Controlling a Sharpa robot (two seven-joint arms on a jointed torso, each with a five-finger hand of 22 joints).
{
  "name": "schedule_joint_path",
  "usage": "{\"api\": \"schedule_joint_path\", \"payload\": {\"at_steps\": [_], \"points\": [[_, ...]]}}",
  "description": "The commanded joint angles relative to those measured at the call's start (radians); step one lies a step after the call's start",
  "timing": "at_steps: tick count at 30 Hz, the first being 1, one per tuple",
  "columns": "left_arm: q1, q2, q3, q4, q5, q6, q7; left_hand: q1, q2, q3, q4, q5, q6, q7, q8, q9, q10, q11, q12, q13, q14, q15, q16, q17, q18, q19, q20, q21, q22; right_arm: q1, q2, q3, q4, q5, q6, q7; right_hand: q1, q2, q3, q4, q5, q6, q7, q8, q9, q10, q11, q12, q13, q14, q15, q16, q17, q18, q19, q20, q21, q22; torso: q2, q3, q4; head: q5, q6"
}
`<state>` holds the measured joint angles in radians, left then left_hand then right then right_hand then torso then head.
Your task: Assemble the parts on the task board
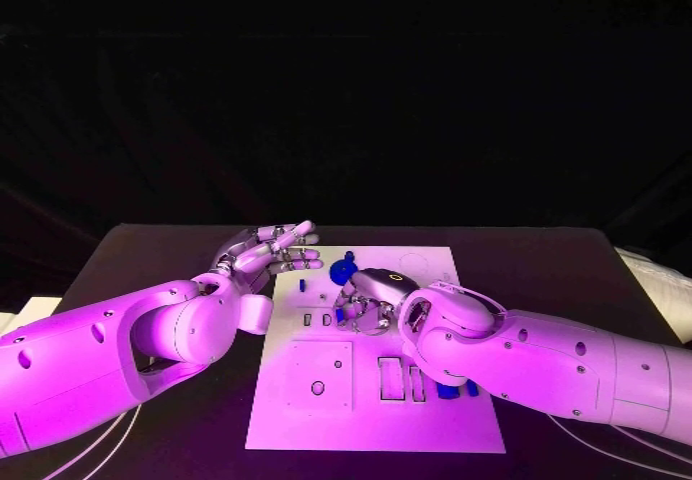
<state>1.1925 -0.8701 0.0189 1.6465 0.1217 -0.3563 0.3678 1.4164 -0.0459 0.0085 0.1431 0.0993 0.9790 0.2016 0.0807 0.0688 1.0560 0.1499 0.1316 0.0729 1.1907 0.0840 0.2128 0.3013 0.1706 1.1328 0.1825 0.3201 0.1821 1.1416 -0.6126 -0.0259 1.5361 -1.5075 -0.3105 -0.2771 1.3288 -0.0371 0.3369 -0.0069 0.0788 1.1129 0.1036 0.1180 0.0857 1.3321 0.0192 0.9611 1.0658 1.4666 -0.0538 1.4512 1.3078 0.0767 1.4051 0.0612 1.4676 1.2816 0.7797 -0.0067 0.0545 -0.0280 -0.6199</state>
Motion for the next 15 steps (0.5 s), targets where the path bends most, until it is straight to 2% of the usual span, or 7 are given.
{"api": "schedule_joint_path", "payload": {"at_steps": [1, 6, 8, 15], "points": [[0.001, 0.001, 0.001, 0.004, 0.003, 0.018, 0.004, -0.002, 0.012, -0.001, -0.005, 0.002, 0.005, 0.000, -0.003, 0.001, 0.000, -0.003, -0.002, 0.001, -0.007, 0.003, -0.004, 0.001, 0.006, 0.003, 0.002, 0.001, 0.001, -0.002, 0.005, -0.002, -0.005, -0.022, 0.032, -0.016, -0.006, 0.001, 0.001, 0.003, -0.003, 0.014, -0.003, 0.001, 0.014, -0.002, -0.003, -0.001, -0.003, 0.062, 0.002, -0.004, 0.049, -0.014, -0.008, -0.002, -0.004, -0.001, 0.001, 0.0003, 0.0019, 0.001, -0.004], [0.001, 0.000, 0.001, 0.004, 0.003, 0.017, 0.003, -0.002, 0.012, -0.001, -0.005, 0.002, 0.005, 0.000, -0.003, 0.001, 0.000, -0.003, -0.002, 0.001, -0.008, 0.003, -0.004, 0.002, 0.006, 0.003, 0.002, 0.001, 0.001, -0.006, 0.011, -0.002, -0.009, -0.026, 0.038, -0.022, -0.006, 0.001, 0.001, 0.003, -0.003, 0.014, -0.003, 0.001, 0.014, -0.003, -0.003, -0.003, -0.004, 0.061, 0.002, -0.006, 0.048, -0.014, -0.008, -0.002, -0.004, -0.002, 0.001, 0.0007, 0.0025, -0.001, -0.009], [0.001, 0.000, 0.001, 0.004, 0.003, 0.017, 0.003, -0.002, 0.012, -0.001, -0.005, 0.002, 0.005, 0.000, -0.003, 0.001, 0.000, -0.003, -0.002, 0.001, -0.008, 0.003, -0.004, 0.002, 0.006, 0.003, 0.002, 0.001, 0.001, -0.007, 0.013, -0.002, -0.011, -0.028, 0.038, -0.025, -0.006, 0.001, 0.001, 0.003, -0.003, 0.014, -0.003, 0.001, 0.014, -0.003, -0.003, -0.003, -0.004, 0.061, 0.002, -0.006, 0.048, -0.014, -0.008, -0.002, -0.004, -0.002, 0.001, 0.0013, 0.0009, 0.001, -0.011], [0.001, 0.000, 0.001, 0.004, 0.003, 0.017, 0.003, -0.002, 0.012, -0.001, -0.005, 0.002, 0.005, 0.000, -0.003, 0.001, 0.000, -0.003, -0.002, 0.001, -0.008, 0.003, -0.004, 0.002, 0.006, 0.003, 0.002, 0.001, 0.001, -0.008, 0.018, -0.002, -0.017, -0.033, 0.038, -0.035, -0.008, -0.001, 0.001, 0.003, -0.004, 0.013, -0.003, 0.000, 0.014, -0.005, -0.003, -0.009, -0.008, 0.061, 0.002, -0.007, 0.045, -0.013, -0.009, -0.002, -0.005, -0.004, 0.000, 0.0004, 0.0004, 0.003, -0.014]]}}
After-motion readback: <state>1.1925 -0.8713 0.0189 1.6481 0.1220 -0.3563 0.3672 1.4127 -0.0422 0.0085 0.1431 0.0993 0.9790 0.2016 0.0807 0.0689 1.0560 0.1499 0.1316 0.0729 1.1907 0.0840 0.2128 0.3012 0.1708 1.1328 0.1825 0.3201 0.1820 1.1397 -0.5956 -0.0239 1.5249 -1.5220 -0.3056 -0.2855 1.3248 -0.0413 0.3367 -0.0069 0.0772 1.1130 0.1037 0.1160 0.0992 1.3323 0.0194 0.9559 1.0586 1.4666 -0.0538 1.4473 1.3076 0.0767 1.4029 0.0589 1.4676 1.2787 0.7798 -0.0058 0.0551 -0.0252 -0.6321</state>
